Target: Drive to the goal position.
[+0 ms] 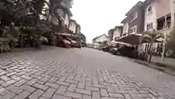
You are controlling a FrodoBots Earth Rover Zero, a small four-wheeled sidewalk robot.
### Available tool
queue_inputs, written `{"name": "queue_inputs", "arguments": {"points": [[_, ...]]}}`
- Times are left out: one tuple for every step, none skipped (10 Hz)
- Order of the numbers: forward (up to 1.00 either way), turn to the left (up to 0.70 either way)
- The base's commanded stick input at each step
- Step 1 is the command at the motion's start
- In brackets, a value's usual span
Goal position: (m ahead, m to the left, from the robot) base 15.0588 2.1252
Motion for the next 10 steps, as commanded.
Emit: {"name": "queue_inputs", "arguments": {"points": [[0.70, 0.00], [0.70, 0.00], [0.70, 0.00], [0.70, 0.00], [0.70, 0.00], [0.70, 0.00], [0.70, 0.00], [0.70, 0.00], [0.70, 0.00], [0.70, 0.00]]}}
